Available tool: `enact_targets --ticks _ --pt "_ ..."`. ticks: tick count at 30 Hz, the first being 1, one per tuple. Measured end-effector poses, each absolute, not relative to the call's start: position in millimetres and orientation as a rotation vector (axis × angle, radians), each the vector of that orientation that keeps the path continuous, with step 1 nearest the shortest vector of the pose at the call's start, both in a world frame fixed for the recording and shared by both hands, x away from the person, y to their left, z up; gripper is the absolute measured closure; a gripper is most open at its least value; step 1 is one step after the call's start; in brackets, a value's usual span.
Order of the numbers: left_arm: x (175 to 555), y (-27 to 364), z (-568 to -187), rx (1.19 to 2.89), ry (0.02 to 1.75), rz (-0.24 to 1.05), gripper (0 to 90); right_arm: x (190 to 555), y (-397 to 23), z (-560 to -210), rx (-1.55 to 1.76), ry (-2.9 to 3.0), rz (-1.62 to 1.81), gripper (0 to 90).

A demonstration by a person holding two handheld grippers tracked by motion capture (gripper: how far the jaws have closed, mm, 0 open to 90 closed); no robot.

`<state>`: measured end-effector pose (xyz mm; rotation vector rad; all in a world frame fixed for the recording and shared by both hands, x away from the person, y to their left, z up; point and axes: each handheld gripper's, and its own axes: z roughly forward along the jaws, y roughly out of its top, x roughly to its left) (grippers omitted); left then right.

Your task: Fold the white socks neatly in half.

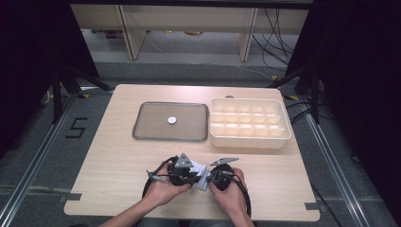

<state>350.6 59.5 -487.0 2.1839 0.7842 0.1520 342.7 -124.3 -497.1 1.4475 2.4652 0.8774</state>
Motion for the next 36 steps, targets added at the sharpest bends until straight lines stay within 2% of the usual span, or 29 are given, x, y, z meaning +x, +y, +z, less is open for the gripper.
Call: enact_targets --ticks 25,28,29,36 --pt "349 52 -493 2.189 0.755 0.115 73.1 342 -136 -488 1.497 2.455 0.916 86.4" --pt "348 51 -494 2.184 0.739 0.115 70.6 341 -137 -482 1.511 2.431 0.944 86.3" --pt "346 48 -494 2.148 0.773 0.101 68.8 341 -137 -480 1.511 2.424 0.955 86.2" --pt "341 50 -486 2.141 0.701 0.107 55.5 340 -136 -474 1.494 2.386 0.978 85.2"
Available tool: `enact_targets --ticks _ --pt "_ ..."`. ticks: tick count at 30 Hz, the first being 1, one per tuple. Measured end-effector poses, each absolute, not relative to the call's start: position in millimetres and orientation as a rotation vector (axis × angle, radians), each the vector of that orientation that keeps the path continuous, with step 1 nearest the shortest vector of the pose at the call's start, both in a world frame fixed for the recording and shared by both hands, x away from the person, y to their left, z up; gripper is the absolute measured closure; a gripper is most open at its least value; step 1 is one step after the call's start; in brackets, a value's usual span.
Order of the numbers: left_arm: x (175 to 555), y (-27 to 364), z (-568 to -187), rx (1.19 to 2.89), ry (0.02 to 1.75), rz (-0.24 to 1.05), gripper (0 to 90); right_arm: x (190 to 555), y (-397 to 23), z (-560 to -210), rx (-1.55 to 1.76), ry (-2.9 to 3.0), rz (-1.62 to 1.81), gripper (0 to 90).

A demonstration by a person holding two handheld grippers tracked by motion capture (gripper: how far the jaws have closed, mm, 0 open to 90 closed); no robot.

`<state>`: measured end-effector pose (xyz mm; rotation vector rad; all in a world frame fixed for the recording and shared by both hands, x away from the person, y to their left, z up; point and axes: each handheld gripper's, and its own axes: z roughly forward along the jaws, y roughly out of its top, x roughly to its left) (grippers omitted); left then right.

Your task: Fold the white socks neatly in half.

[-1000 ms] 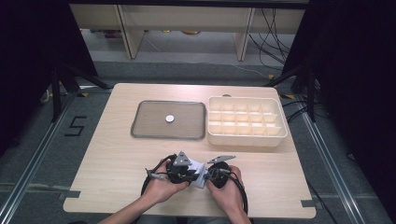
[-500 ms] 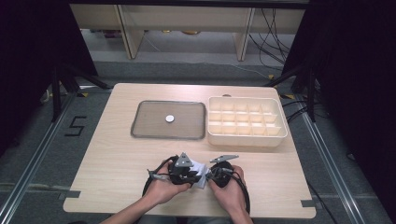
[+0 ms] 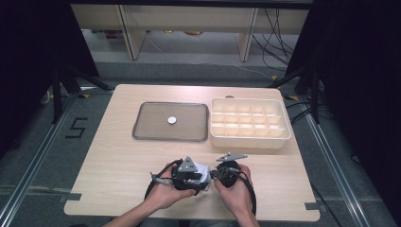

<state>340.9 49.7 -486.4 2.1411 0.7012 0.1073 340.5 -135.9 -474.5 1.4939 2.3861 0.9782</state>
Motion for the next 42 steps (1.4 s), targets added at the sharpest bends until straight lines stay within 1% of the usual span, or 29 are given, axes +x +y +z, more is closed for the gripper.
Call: enact_targets --ticks 3,7,10,12,15,17,21,25,27,30,34,36,37,38,40,42 --pt "340 54 -480 2.121 0.697 0.110 54.8 340 -136 -471 1.489 2.394 0.991 85.1" --pt "342 67 -467 2.100 0.697 0.146 56.6 341 -136 -466 1.417 2.365 1.017 85.2" --pt "348 81 -458 2.091 0.721 0.180 62.8 338 -130 -461 1.423 2.377 1.034 86.0" --pt "353 89 -456 2.078 0.751 0.198 64.1 339 -127 -459 1.364 2.388 1.043 86.3" --pt "365 104 -457 2.106 0.797 0.226 62.7 339 -117 -457 1.359 2.388 1.042 86.6" --pt "370 111 -461 2.086 0.861 0.231 60.1 340 -113 -457 1.344 2.420 1.038 86.6" --pt "377 120 -469 2.105 0.907 0.229 56.6 344 -107 -462 1.338 2.442 1.000 86.6" --pt "379 126 -477 2.096 0.975 0.189 52.5 346 -108 -468 1.360 2.474 0.967 86.7" --pt "381 127 -481 2.078 1.015 0.162 51.4 346 -108 -471 1.388 2.475 0.965 86.8" --pt "383 129 -486 2.099 1.029 0.129 51.0 345 -109 -473 1.381 2.470 0.950 86.8" --pt "384 128 -490 2.086 1.057 0.040 51.8 346 -110 -476 1.398 2.466 0.949 86.9" --pt "383 127 -491 2.094 1.066 0.028 52.8 346 -112 -477 1.386 2.476 0.939 86.9" --pt "382 124 -493 2.064 1.086 0.027 53.2 347 -113 -477 1.389 2.472 0.939 87.0" --pt "383 126 -493 2.101 1.066 0.019 54.1 347 -113 -478 1.389 2.472 0.937 87.0" --pt "383 124 -494 2.091 1.102 0.007 56.0 346 -113 -479 1.406 2.470 0.936 87.0" --pt "384 124 -496 2.091 1.103 -0.017 58.0 347 -113 -479 1.399 2.475 0.932 87.0"
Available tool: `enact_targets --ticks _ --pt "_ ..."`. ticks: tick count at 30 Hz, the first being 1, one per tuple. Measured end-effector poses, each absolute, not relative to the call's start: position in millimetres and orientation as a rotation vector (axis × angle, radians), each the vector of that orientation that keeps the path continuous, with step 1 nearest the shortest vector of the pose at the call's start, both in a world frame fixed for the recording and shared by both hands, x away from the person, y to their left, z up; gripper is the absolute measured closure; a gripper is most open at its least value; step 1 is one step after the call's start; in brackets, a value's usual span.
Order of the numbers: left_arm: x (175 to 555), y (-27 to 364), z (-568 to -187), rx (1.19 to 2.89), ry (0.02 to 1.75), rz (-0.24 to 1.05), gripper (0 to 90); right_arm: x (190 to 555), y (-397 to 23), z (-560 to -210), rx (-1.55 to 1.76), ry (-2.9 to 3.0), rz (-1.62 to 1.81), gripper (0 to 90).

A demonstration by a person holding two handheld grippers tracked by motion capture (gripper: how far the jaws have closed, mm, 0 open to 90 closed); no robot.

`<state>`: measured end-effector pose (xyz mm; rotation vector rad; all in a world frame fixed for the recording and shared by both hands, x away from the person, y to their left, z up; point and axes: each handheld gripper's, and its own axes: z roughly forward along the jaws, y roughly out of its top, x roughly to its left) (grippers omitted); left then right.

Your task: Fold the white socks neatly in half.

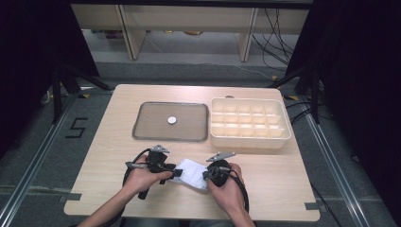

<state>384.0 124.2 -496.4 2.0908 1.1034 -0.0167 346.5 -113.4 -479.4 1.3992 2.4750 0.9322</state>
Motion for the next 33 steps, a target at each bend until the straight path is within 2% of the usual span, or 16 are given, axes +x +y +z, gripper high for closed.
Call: enact_targets --ticks 6,11,15,26,33 --pt "387.0 128.9 -497.6 2.095 1.148 -0.046 66.1 346.6 -113.4 -480.3 1.404 2.473 0.931 87.3" --pt "386.7 127.9 -499.7 2.063 1.174 -0.054 68.9 346.6 -113.5 -480.7 1.400 2.478 0.930 87.5" --pt "386.1 127.3 -499.8 2.072 1.164 -0.036 68.3 346.4 -113.8 -481.1 1.403 2.471 0.934 87.8" --pt "384.6 132.1 -496.8 2.105 1.148 -0.017 56.0 346.1 -114.3 -481.3 1.388 2.492 0.927 88.3" --pt "385.4 133.4 -500.5 2.126 1.161 -0.070 65.6 346.3 -114.3 -482.0 1.391 2.492 0.934 89.0"
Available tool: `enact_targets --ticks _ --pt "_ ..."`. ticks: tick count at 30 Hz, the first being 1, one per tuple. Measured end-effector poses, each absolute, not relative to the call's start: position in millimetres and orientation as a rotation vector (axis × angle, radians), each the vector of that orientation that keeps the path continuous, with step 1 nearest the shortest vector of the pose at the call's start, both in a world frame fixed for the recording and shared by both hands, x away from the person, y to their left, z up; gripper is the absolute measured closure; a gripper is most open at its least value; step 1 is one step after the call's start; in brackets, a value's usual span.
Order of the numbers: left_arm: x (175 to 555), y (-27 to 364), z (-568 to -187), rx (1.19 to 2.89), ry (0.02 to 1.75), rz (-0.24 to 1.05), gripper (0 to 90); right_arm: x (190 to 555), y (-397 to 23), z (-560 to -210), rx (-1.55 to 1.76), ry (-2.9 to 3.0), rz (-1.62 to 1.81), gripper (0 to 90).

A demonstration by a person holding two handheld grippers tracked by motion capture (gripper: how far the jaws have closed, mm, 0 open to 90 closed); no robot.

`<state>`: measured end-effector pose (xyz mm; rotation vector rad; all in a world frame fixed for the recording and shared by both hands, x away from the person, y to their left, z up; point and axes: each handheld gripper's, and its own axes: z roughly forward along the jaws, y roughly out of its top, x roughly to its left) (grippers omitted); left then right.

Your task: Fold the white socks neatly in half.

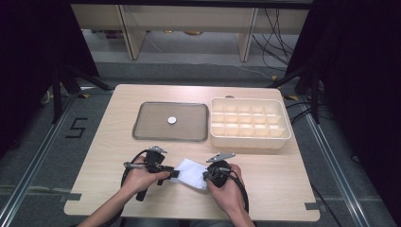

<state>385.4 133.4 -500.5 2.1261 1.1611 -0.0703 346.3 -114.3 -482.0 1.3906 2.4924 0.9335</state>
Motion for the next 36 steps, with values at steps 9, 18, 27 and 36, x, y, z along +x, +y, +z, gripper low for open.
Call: enact_targets --ticks 9,18,27,36 --pt "385 132 -502 2.077 1.206 -0.101 76.6 346 -114 -484 1.390 2.473 0.945 90.0" --pt "385 133 -501 2.054 1.190 -0.101 79.6 346 -114 -485 1.404 2.468 0.959 90.0" --pt "383 133 -496 2.033 1.184 -0.102 80.0 346 -115 -485 1.425 2.478 0.964 90.0" --pt "381 133 -490 2.037 1.175 -0.082 80.0 346 -114 -486 1.437 2.482 0.973 90.0"
